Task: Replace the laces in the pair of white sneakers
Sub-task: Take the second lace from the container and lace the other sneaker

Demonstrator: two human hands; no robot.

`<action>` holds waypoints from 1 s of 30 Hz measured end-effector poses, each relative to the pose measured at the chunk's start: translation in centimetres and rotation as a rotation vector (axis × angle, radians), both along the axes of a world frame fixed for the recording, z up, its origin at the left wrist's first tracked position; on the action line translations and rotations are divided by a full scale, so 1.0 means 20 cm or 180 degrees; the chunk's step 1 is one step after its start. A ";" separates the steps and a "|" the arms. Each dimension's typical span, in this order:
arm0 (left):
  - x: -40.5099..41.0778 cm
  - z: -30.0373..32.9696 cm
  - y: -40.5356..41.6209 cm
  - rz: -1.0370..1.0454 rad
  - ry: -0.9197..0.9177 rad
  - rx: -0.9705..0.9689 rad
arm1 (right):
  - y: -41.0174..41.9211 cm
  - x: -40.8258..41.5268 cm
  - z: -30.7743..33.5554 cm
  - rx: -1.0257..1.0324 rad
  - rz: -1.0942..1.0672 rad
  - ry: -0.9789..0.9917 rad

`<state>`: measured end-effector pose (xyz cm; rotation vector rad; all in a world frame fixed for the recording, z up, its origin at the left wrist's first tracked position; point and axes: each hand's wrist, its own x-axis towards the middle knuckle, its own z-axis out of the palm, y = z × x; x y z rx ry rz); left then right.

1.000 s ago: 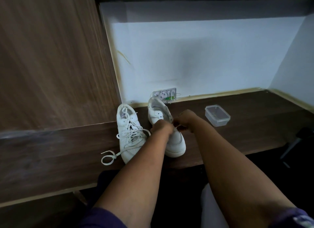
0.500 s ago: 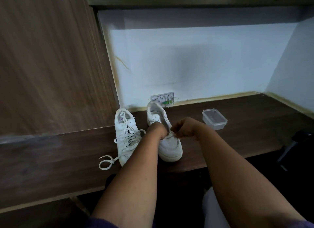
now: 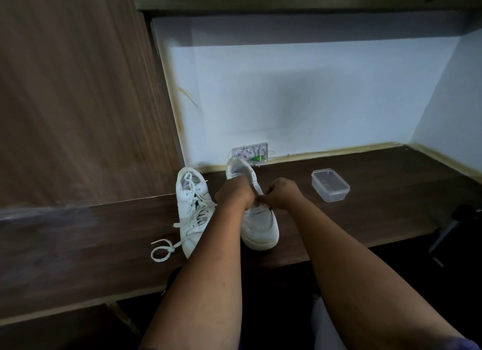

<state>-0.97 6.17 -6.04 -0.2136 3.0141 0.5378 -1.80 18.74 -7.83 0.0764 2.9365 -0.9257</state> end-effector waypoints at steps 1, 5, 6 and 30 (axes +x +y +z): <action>0.00 0.00 -0.01 0.0008 0.0013 0.0045 | -0.01 0.00 0.01 -0.0054 -0.0006 -0.0099; 0.01 0.01 -0.01 0.0021 -0.0061 0.0243 | -0.02 -0.02 0.03 -0.0277 -0.0063 -0.0272; 0.02 0.01 -0.01 -0.0027 -0.0039 0.0267 | -0.03 -0.02 0.03 -0.0357 -0.0057 -0.0318; 0.07 -0.11 0.02 0.0163 0.0295 0.0463 | 0.04 -0.03 0.04 -0.1160 0.0026 -0.0835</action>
